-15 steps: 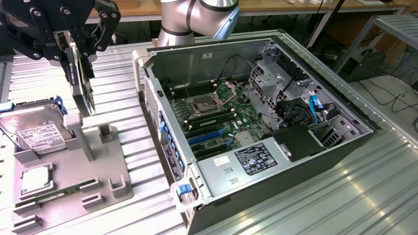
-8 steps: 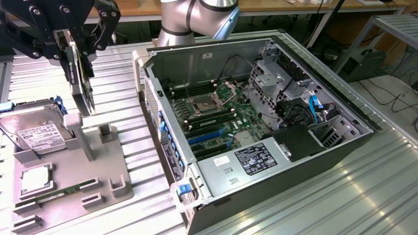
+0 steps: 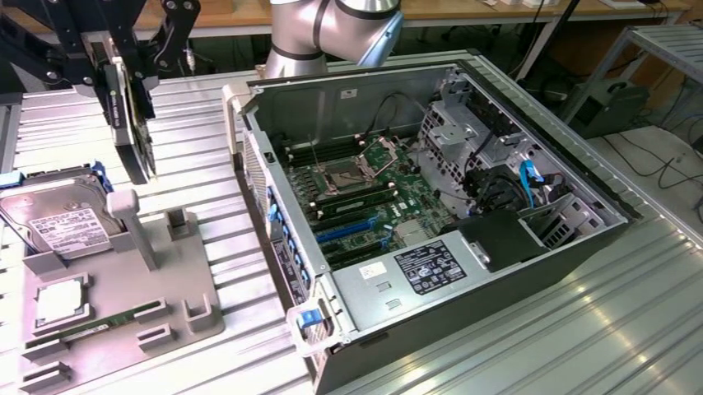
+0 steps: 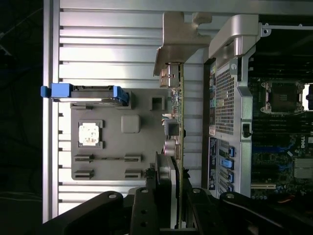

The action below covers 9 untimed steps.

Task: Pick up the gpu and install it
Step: 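Pick up the gpu and move the gpu toward the slot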

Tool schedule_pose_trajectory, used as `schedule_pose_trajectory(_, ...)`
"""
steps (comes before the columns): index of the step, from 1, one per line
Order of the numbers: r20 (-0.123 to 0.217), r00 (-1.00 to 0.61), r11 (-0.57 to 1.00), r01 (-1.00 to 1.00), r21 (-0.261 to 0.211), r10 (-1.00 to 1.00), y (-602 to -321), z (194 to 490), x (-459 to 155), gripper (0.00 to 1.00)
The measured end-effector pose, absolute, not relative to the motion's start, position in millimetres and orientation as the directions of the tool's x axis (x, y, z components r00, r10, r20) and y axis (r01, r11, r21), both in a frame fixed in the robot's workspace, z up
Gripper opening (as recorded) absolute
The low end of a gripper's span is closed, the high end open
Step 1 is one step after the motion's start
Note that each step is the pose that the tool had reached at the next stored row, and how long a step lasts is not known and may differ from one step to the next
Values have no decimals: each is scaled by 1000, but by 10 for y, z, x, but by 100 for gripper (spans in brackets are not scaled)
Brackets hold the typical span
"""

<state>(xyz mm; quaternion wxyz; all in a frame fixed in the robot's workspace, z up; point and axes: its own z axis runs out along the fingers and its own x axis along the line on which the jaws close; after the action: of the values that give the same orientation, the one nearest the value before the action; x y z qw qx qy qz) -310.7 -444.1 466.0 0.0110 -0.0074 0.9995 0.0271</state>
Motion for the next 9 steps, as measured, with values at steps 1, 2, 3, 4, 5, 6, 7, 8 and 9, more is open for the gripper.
schedule_pose_trajectory(1,-22,-1000,998,-15,54,-14,-4441,4659,-3107,28)
schedule_pose_trajectory(2,-22,-1000,998,-15,54,-14,-4441,4660,-3105,28)
schedule_pose_trajectory(3,-22,-1000,998,-15,54,-14,-4440,4660,-3099,28)
schedule_pose_trajectory(4,-22,-1000,998,-15,54,-14,-4441,4655,-3096,28)
schedule_pose_trajectory(5,-22,-1000,998,-15,54,-14,-4443,4644,-3097,28)
schedule_pose_trajectory(6,-22,-1000,998,-16,54,-14,-4447,4632,-3096,28)
schedule_pose_trajectory(7,-22,-1000,998,-16,54,-14,-4451,4620,-3096,28)
schedule_pose_trajectory(8,-22,-1000,998,-16,54,-14,-4452,4613,-3096,28)
schedule_pose_trajectory(9,-23,-1000,998,-16,54,-14,-4452,4606,-3096,28)
